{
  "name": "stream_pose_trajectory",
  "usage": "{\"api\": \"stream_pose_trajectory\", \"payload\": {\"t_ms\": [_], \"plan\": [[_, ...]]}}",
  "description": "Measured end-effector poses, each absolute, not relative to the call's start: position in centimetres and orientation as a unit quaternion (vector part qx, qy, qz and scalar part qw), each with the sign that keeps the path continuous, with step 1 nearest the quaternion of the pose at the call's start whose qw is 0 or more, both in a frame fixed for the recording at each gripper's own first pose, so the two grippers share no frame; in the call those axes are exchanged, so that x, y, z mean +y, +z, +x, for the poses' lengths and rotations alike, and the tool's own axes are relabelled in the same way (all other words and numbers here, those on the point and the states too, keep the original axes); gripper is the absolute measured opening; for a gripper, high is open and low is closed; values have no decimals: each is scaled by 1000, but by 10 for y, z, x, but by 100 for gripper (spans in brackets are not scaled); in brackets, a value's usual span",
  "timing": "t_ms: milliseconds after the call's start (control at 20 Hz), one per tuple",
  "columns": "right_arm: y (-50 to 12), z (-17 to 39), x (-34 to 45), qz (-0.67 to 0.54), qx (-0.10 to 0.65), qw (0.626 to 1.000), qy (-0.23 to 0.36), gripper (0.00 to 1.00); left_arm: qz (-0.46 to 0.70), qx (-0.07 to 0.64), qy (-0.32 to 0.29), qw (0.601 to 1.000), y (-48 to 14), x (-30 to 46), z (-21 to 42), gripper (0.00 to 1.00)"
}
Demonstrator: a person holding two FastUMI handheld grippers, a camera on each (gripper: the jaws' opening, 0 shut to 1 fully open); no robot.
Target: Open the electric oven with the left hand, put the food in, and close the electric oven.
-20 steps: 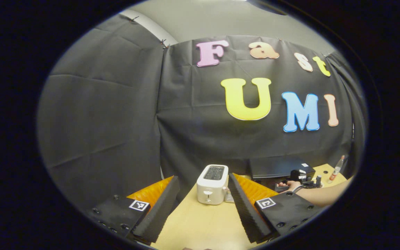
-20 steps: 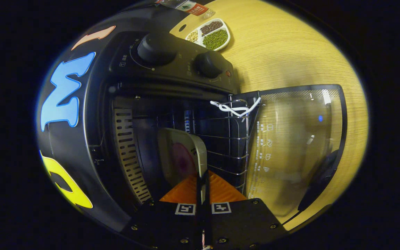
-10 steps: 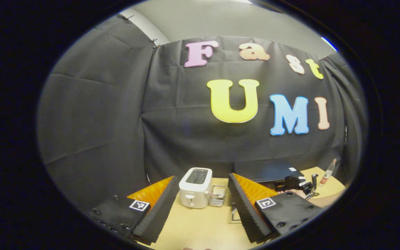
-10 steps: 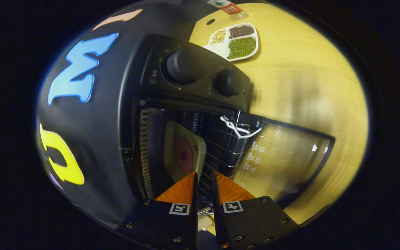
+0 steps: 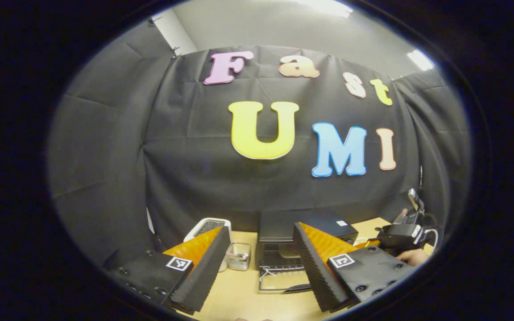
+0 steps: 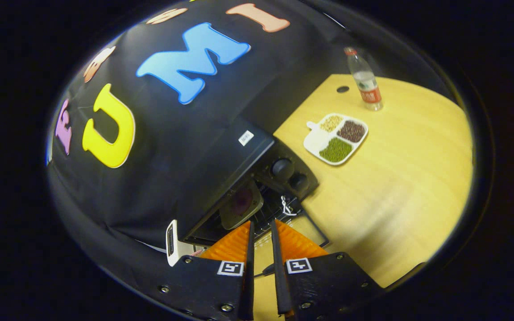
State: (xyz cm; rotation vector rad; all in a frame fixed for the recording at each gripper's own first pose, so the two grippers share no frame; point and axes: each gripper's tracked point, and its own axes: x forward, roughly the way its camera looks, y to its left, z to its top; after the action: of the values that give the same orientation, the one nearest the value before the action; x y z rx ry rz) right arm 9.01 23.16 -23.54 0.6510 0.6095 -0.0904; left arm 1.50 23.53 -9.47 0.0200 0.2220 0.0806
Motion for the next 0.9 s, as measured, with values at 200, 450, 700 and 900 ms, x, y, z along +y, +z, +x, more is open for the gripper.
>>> {"api": "stream_pose_trajectory", "payload": {"t_ms": [200, 450, 700, 900], "plan": [[-167, 84, 192, 203, 205, 957, -6, 20, 11, 101, 25, 995, -93, 198, 20, 100], [-56, 55, 145, 74, 73, 994, 45, 20, 14, 116, 20, 993, -107, 159, 23, 100], [-1, 32, 106, 25, -9, 998, 51, 80, 34, 171, 34, 984, -147, 139, 25, 100], [-8, 34, 77, 37, -6, 999, 39, 76, 20, 236, 3, 972, -196, 112, 22, 96]]}}
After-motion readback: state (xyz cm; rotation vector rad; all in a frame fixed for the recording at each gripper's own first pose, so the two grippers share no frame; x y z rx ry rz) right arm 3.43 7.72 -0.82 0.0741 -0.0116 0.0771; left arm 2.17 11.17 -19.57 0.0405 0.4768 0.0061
